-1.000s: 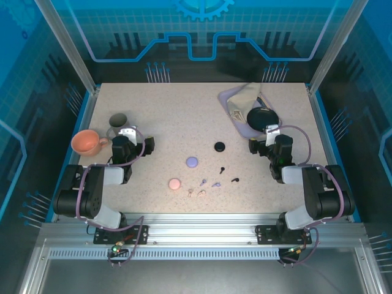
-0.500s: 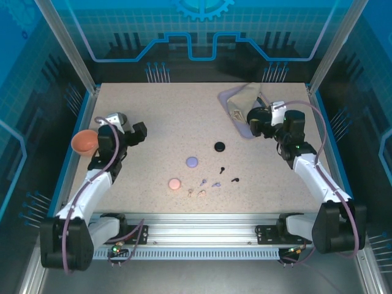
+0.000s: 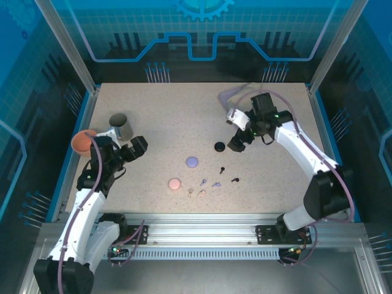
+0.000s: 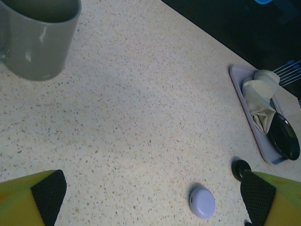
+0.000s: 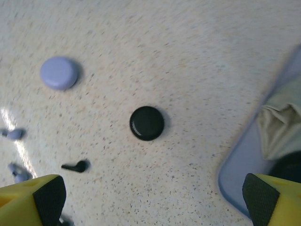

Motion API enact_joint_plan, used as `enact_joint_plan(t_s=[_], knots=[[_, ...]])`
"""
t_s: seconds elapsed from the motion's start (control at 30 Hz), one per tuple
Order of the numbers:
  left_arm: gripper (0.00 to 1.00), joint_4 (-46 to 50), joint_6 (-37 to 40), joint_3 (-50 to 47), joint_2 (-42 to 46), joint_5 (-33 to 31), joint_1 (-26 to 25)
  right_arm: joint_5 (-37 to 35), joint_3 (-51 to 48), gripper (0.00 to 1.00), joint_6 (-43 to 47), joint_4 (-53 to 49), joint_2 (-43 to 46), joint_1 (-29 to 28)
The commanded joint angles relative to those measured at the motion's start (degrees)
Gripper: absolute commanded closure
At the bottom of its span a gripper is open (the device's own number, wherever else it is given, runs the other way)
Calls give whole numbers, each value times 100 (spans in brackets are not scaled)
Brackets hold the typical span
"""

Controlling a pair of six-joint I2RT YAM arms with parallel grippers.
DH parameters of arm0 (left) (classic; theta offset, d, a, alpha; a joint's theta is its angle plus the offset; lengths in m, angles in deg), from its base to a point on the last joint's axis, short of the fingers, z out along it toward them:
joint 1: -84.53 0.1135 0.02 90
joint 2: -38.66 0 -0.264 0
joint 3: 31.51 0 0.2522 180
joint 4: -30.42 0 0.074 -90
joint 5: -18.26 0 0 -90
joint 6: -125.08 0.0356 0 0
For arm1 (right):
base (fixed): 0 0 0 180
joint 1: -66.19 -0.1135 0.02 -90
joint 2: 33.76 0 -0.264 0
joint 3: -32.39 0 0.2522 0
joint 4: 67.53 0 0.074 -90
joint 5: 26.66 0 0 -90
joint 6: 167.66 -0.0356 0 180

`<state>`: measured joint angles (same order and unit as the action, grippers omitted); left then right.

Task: Insert the wireless bluetooth earbuds into the charging case

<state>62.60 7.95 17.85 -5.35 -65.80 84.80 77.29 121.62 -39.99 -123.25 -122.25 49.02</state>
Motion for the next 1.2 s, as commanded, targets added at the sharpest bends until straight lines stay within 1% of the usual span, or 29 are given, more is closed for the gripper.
enact_joint_plan(t_s=[0.0,0.13,0.33,0.47,0.53,0.73,1.13,1.17], knots=[[1,387,-102,226,163,178,39,19,722,0,1081,-1202,-517,-115],[1,494,-10,264,267,161,34,-578,1528,0,823,-1849,-1358,-405],[1,602,48,274,457,55,34,-1294,2476,0,-272,-2517,-2477,-826],[1,610,101,238,533,1,34,-1461,2970,0,-845,-2720,-3062,-1061],[1,609,120,224,525,-11,34,-1519,3137,0,-980,-2759,-3280,-1150],[1,597,42,228,482,-33,39,-2047,3622,0,-1157,-3002,-3951,-1245],[1,690,59,363,367,-110,39,-2181,3881,4,-983,-2898,-4450,-1306],[1,701,51,378,351,-109,34,-2195,3933,5,-981,-2925,-4591,-1299]])
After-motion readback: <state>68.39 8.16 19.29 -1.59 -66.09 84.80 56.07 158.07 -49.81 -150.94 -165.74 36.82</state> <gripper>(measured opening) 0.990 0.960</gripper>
